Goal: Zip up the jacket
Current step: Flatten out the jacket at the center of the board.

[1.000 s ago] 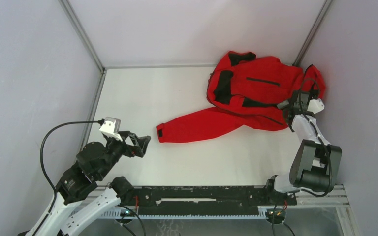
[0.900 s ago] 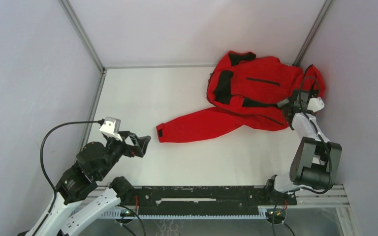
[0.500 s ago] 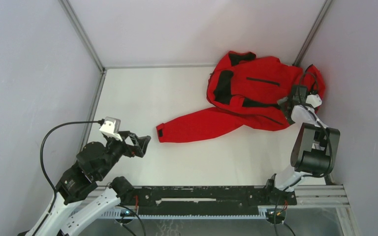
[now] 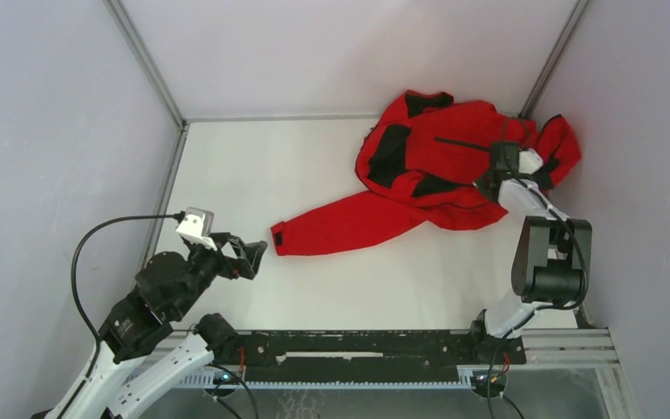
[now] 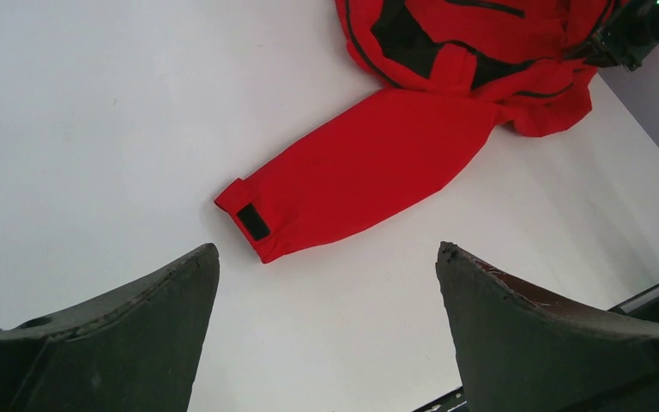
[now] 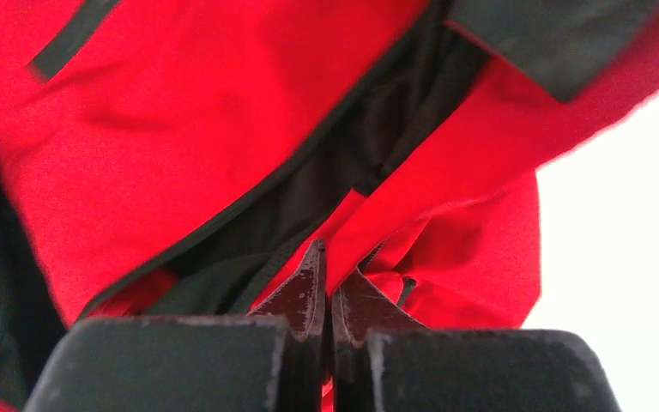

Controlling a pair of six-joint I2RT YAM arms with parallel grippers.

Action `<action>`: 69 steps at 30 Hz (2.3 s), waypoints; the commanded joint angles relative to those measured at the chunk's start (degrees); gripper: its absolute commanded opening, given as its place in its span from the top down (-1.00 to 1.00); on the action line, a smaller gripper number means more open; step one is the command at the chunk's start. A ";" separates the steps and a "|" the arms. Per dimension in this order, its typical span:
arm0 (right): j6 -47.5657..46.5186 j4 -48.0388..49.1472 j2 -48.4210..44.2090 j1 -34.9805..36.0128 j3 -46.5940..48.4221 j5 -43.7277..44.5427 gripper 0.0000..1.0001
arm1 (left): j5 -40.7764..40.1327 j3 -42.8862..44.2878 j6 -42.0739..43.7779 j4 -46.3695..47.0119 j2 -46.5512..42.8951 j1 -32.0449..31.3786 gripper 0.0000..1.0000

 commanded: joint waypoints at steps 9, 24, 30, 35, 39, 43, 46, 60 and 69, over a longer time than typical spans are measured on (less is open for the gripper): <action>-16.40 -7.12 -10.33 27.65 8.97 1.32 1.00 | -2.35 0.71 0.66 0.45 0.19 0.36 -1.00; -10.07 -25.73 -30.81 56.33 -7.98 4.29 1.00 | -2.65 0.72 0.51 0.29 0.23 0.39 -1.00; 6.97 -32.04 -42.33 64.68 -20.88 7.46 1.00 | -2.03 0.71 0.49 0.36 0.37 0.38 -1.00; 16.28 -40.21 -50.88 66.59 -20.27 17.15 0.35 | -1.38 0.76 0.41 0.45 0.69 0.40 -1.00; 16.87 -44.08 -57.11 64.80 -14.74 24.50 -0.18 | -1.53 0.72 0.37 0.40 0.55 0.38 -1.00; 10.38 -42.16 -58.37 57.59 -8.61 28.78 -0.40 | -1.55 0.68 0.40 0.50 0.58 0.40 -1.00; 3.00 -38.66 -55.92 49.15 -4.83 28.41 -0.57 | -1.55 0.72 0.36 0.46 0.59 0.38 -1.00; -14.60 -17.95 -34.21 15.68 2.86 8.27 -0.91 | -1.23 0.63 0.49 0.49 0.86 0.35 -1.00; -14.69 -13.03 -15.54 9.64 6.21 2.61 -0.95 | -0.67 0.68 0.75 0.63 1.28 0.40 -1.00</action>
